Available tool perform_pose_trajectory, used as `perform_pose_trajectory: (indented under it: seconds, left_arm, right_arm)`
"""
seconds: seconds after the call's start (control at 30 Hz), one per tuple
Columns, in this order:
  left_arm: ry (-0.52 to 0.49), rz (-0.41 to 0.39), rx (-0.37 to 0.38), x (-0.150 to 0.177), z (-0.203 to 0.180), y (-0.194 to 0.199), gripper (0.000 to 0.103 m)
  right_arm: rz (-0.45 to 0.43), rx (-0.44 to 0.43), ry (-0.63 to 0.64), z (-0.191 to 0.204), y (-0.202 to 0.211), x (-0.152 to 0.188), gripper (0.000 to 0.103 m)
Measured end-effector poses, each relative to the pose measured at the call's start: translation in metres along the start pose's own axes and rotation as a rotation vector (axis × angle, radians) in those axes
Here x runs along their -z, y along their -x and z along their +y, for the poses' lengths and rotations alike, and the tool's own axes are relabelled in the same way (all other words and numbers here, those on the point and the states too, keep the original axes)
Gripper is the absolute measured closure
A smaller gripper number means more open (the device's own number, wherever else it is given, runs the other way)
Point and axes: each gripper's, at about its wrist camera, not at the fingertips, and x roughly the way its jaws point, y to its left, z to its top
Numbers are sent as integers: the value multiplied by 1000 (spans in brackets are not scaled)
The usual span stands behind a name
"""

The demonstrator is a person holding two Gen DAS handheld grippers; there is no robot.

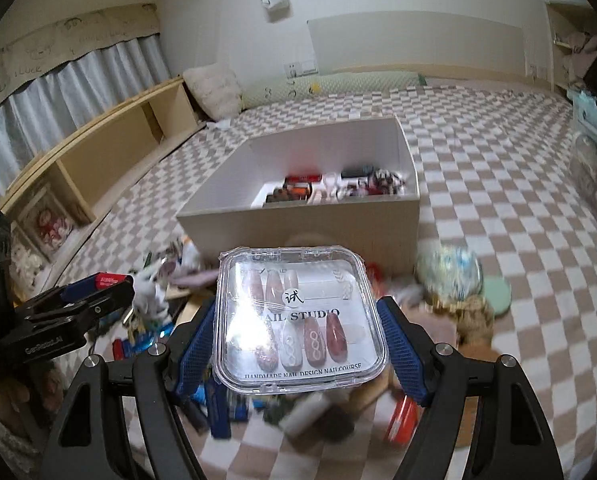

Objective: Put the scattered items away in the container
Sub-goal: 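Lift the red lighter and clear nail-tip case and carry both over the white box, then lower the red lighter into the box and open the left tool while the right tool releases the nail case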

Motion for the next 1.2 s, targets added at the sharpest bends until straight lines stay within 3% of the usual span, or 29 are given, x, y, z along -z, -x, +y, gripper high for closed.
perform_pose_trajectory:
  seconds: [0.5,1.2]
  left_arm:
    - [-3,-112,-2,-68,-2,-17,22]
    - [-25,-123,75,-131,-19,-51,22]
  right_arm:
    - [-91,-12,11,-5,-14,-75,25]
    - [-82,-30,-5,-26,-47,-149,25]
